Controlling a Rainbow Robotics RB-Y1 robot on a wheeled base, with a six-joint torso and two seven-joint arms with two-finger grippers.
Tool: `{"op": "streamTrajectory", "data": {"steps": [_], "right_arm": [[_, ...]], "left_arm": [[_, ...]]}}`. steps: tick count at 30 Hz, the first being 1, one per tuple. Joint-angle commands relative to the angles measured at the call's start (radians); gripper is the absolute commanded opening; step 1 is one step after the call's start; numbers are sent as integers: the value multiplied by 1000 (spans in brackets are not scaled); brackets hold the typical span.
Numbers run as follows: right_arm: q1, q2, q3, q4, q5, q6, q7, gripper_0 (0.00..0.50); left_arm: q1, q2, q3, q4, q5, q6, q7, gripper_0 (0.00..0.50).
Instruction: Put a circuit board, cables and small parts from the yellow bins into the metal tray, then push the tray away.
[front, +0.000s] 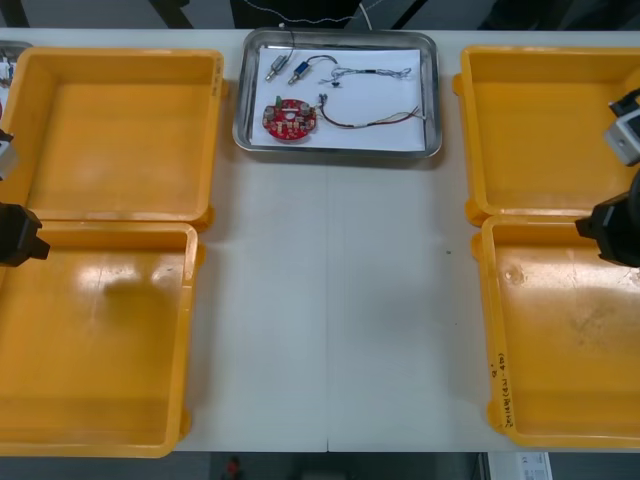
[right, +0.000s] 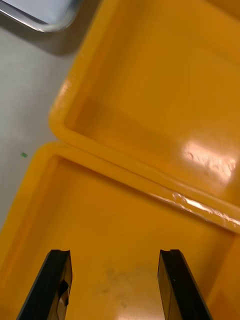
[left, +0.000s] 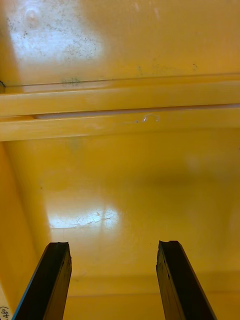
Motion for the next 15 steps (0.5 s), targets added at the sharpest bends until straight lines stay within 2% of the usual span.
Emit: {"op": "streamTrajectory", "data": {"steps": [1,15], "right_arm": [[52,-32,-96,55,-15,3,-49,500],[72,-49,-142,231,-21,3,-104,500]], "left_arm": [[12,36,18,-30,6,6,38,500],[12,36,18,-30,6,6,38,500]]}}
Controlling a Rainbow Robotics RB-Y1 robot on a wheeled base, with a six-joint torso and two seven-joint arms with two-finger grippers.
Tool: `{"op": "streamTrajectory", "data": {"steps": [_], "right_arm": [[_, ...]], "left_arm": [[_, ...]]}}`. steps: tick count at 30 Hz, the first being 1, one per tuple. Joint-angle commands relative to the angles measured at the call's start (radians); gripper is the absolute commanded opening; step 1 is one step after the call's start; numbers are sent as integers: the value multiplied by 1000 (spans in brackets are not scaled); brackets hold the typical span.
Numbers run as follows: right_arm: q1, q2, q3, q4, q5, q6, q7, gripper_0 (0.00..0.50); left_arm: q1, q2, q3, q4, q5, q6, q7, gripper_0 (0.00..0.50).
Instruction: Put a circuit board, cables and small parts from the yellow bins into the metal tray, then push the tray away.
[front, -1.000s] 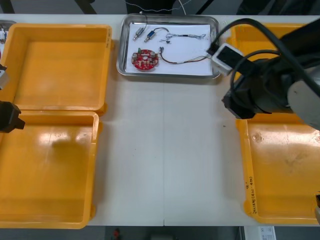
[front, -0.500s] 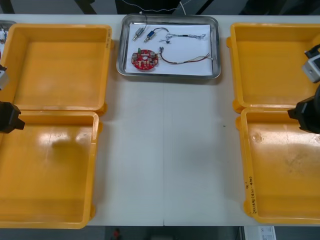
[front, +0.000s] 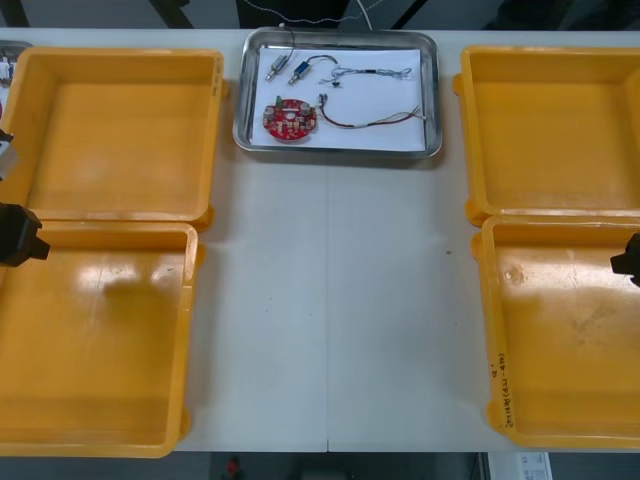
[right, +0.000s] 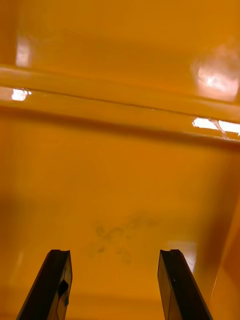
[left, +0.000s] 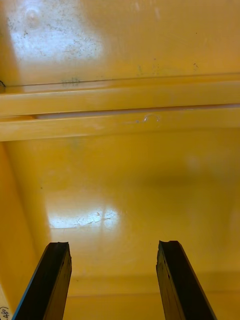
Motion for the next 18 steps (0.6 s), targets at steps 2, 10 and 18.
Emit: {"op": "streamTrajectory", "data": {"steps": [2,10,18], "right_arm": [[10,-52,-33,23,-11,3,-52,500],[10,-55,-27,69,-15,3,-75,500],[15,-55,0,69,-9,3,-81,500]], "left_arm": [[12,36,18,-30,6,6,38,500],[12,36,18,-30,6,6,38,500],[12,36,18,-30,6,6,38,500]]}}
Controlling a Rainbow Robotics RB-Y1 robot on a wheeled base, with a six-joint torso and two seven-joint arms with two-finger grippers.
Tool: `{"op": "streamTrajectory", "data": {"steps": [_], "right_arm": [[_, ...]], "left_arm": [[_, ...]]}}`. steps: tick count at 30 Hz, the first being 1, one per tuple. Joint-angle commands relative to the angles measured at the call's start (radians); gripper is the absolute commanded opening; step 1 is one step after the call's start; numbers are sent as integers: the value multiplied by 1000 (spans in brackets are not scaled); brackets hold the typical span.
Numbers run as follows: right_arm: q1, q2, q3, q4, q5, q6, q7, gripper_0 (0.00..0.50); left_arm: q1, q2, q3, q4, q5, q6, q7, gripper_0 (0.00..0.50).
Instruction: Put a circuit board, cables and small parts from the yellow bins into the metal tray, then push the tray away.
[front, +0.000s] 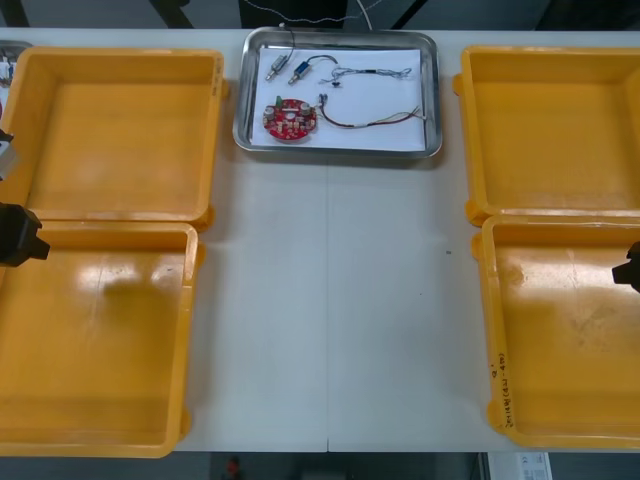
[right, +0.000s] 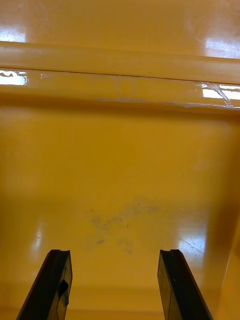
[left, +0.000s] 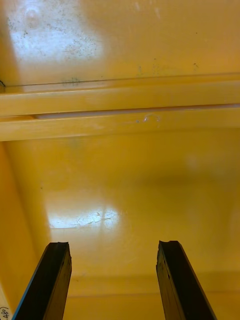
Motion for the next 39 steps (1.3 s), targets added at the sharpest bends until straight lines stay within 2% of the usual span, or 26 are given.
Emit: {"op": "streamTrajectory", "data": {"steps": [1,39], "right_arm": [[14,-39,-1,-10,-3,3,-30,500],[14,-39,-1,-10,-3,3,-30,500]], "left_arm": [[12,36,18,-30,6,6,38,500],[12,36,18,-30,6,6,38,500]]}}
